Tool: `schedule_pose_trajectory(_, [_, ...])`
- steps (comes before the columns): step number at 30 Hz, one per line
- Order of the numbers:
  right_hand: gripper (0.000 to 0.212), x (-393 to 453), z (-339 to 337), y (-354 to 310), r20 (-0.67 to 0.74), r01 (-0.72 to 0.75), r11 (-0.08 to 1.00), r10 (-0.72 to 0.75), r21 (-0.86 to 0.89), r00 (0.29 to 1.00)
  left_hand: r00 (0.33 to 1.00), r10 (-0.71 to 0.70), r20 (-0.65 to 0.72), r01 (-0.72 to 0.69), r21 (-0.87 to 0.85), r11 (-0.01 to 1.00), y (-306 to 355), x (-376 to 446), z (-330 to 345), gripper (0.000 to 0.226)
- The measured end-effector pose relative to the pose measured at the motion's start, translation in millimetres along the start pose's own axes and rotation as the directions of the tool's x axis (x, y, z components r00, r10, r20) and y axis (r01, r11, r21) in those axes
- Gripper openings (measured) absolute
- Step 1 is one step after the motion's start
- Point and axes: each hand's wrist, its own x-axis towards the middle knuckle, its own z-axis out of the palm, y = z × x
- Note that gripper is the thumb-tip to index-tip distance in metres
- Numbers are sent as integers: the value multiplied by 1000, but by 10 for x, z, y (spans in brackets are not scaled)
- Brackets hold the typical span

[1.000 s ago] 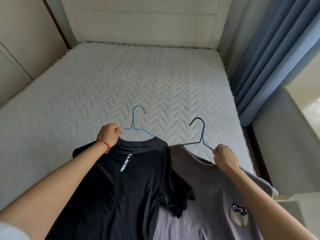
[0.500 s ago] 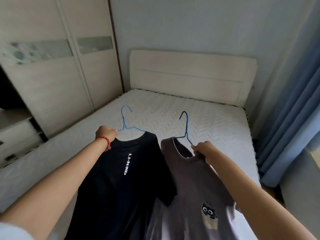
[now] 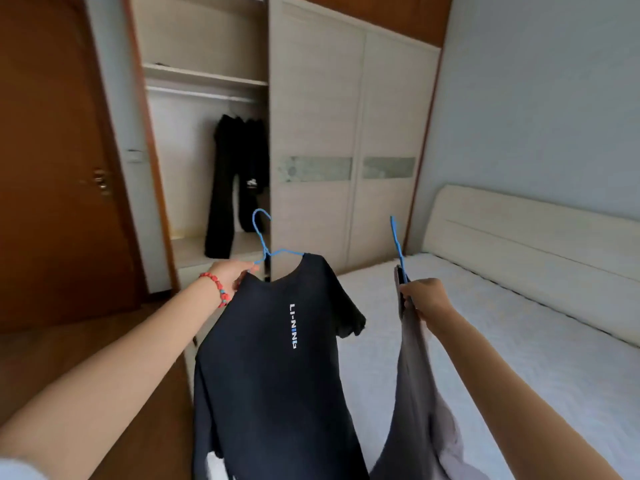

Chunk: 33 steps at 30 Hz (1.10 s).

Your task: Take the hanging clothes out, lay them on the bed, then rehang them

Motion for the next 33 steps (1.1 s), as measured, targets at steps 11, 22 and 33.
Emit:
schedule_pose_trajectory(11, [28,-5,2316,-1175,182,239,971,-238,15,954,976,88,-198,-122,-161,979,450,381,-2160,28])
schedule_pose_trajectory(22, [15,340,4270,-1937,227,250,952,-287,180,931,909,60,-412,-117,-114,987,696,1611,-3691,21])
schedule_pose_trajectory(33, [24,1478,5986,-2728,274,289,911,-370,293,888,854,196,-482,-281,-109,954,1174,3128,-4490,13])
